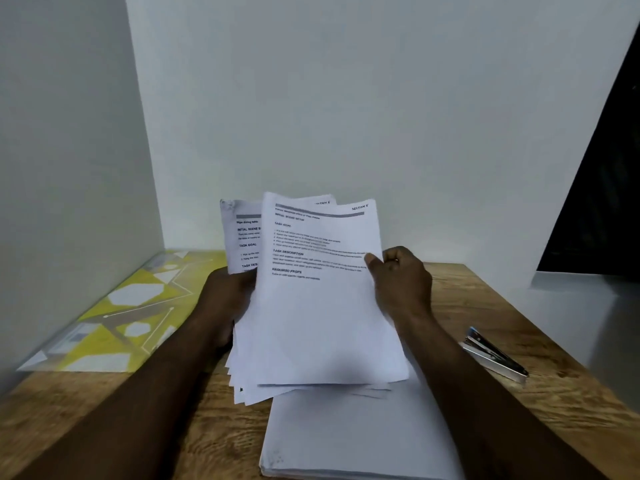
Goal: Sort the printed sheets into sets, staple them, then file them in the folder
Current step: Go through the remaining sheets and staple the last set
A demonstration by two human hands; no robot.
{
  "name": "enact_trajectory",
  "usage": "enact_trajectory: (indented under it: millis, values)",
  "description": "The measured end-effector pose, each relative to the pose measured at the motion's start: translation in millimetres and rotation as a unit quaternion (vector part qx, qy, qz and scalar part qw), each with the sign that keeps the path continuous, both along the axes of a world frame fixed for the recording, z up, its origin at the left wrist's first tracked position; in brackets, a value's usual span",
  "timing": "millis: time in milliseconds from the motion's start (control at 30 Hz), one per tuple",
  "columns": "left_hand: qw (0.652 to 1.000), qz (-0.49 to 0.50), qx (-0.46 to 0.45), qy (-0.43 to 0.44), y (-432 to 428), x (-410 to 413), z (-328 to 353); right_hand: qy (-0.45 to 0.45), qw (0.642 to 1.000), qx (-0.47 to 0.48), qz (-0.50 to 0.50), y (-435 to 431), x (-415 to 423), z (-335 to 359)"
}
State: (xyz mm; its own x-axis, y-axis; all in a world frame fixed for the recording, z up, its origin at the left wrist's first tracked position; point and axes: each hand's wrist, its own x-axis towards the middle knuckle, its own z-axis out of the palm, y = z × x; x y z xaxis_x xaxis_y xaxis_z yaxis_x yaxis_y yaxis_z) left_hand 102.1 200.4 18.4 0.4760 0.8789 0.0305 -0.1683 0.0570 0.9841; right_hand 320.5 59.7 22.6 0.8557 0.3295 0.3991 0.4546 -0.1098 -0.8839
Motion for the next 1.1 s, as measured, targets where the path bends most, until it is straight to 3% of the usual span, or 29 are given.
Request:
enact_trajectory:
  millis: [167, 400, 467, 600, 667, 767, 1100]
  values:
    - [0.999, -0.027, 0.02, 0.021, -1, -1, 1, 0.006, 0.999, 0.022, 0.023, 1, -3, 0]
    - [0.998, 0.02, -0.049, 0.017, -5, 3, 5, 0.038, 0.997, 0.055, 0.039, 6, -9, -3]
    - [0.997, 0.007, -0.066, -0.025, -7, 5, 7, 0.037, 0.997, 0.061, 0.03, 7, -12, -3]
    - [0.978, -0.11, -0.1, -0.148, -7, 6, 7, 0.018, 0.998, 0.061, 0.012, 5, -13, -2]
    - [0.979, -0.142, -0.064, -0.128, -3, 9, 2, 0.014, 0.998, 0.058, 0.009, 6, -13, -2]
    - [0.995, -0.05, 0.026, -0.085, 6, 16, -3, 0.016, 0.998, 0.065, 0.005, 7, -12, -4]
    - [0.994, -0.068, 0.018, -0.081, 4, 11, -9, 0.028, 0.997, 0.075, 0.017, 6, -10, -1]
